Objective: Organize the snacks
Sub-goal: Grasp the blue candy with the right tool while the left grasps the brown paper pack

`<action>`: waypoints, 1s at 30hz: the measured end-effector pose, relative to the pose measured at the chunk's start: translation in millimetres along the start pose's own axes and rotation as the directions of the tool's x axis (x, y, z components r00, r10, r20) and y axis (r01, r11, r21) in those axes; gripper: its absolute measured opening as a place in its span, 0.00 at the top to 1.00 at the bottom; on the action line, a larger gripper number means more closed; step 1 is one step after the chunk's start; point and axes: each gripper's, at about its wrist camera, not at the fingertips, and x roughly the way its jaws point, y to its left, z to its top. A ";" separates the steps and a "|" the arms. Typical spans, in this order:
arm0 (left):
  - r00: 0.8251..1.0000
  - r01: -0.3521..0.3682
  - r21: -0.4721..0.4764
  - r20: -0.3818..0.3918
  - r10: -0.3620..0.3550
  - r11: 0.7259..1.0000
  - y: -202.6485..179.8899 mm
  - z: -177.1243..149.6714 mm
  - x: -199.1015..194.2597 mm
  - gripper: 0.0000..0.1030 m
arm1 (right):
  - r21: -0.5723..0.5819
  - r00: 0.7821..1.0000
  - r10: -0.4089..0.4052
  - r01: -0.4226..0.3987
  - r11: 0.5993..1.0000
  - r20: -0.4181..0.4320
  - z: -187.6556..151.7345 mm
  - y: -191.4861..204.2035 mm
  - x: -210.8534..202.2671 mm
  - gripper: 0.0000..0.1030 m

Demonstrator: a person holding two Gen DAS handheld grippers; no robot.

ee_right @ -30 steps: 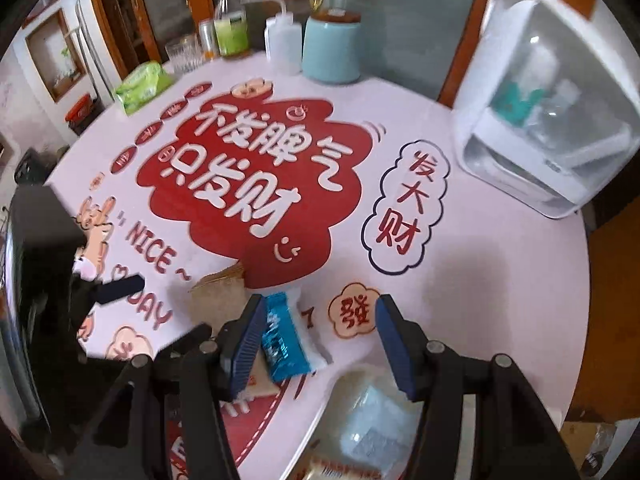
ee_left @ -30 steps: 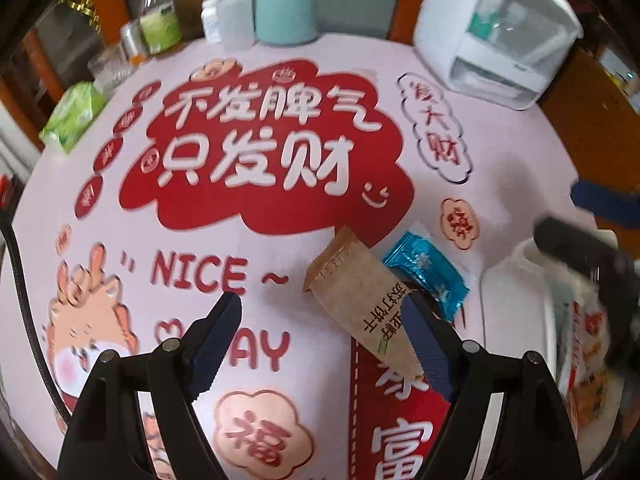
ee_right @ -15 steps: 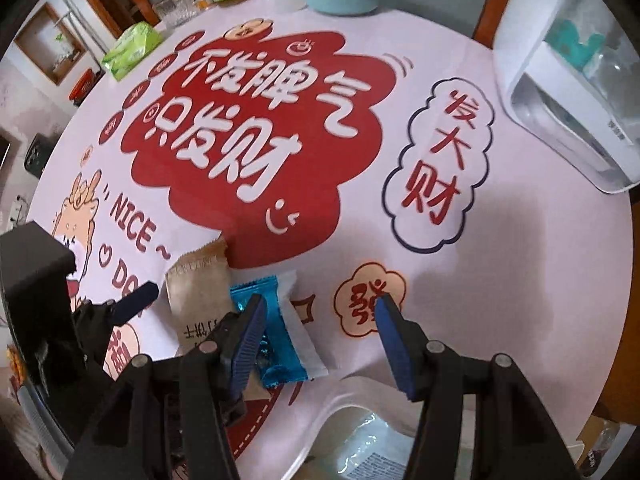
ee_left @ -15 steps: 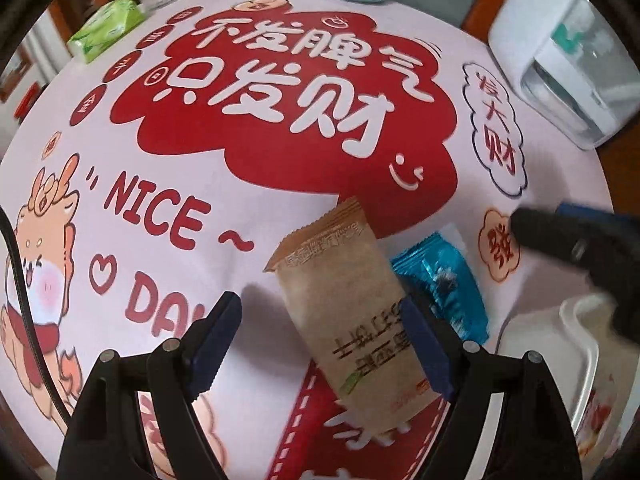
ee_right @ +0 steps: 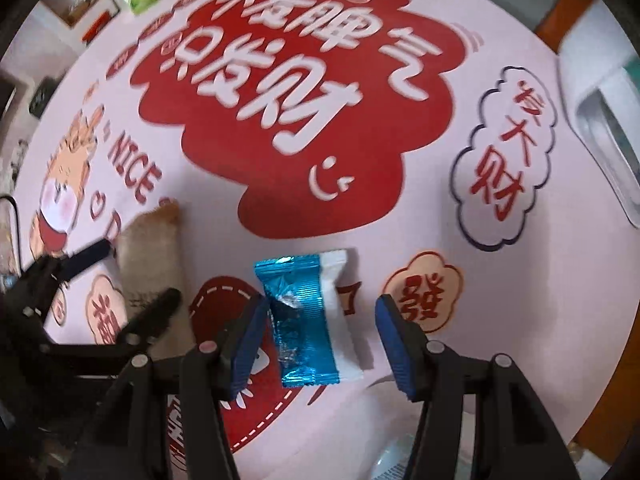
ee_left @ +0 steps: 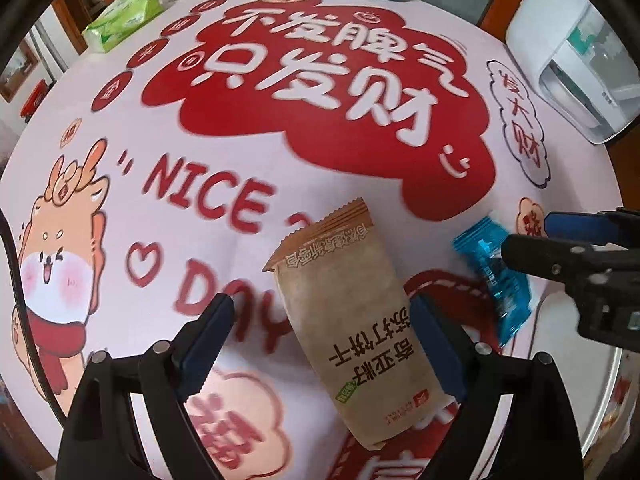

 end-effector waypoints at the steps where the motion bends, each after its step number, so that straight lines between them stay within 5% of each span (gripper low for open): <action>1: 1.000 0.002 -0.001 -0.008 -0.002 1.000 5.6 -1.0 -0.1 0.13 | -0.010 1.000 -0.010 0.010 1.000 -0.012 1.2 2.8 3.7 0.45; 3: 1.000 0.005 -0.005 -0.019 -0.005 1.000 13.4 -1.4 -0.3 0.13 | -0.026 0.999 -0.029 0.028 0.999 -0.045 3.1 8.3 13.1 0.47; 6: 0.999 0.010 -0.015 -0.038 -0.011 1.000 23.3 -1.6 0.1 0.13 | -0.046 0.998 -0.047 0.046 0.998 -0.034 3.0 16.5 14.2 0.69; 16: 0.992 0.015 -0.079 -0.122 -0.025 0.997 35.3 -5.8 0.8 0.13 | 0.017 0.999 -0.031 0.030 0.999 0.040 -9.1 23.9 -10.6 0.72; 24: 0.982 -0.084 -0.064 -0.173 0.072 0.994 7.2 -0.4 14.7 0.13 | 0.090 0.993 -0.021 0.010 0.996 0.119 -25.7 9.1 -48.6 0.73; 26: 0.982 -0.088 -0.058 -0.172 0.077 0.994 4.0 -2.0 14.6 0.18 | 0.101 0.989 -0.009 -0.006 0.995 0.147 -38.4 8.7 -57.9 0.73; 28: 0.986 -0.082 -0.036 -0.149 0.076 0.996 -2.1 -3.6 8.5 0.42 | 0.115 0.985 0.008 -0.028 0.993 0.171 -50.1 8.6 -62.7 0.73; 30: 0.987 -0.060 -0.016 -0.153 0.057 0.998 -4.9 -5.6 2.1 0.43 | 0.130 0.978 0.036 -0.064 0.989 0.204 -63.4 10.9 -71.2 0.73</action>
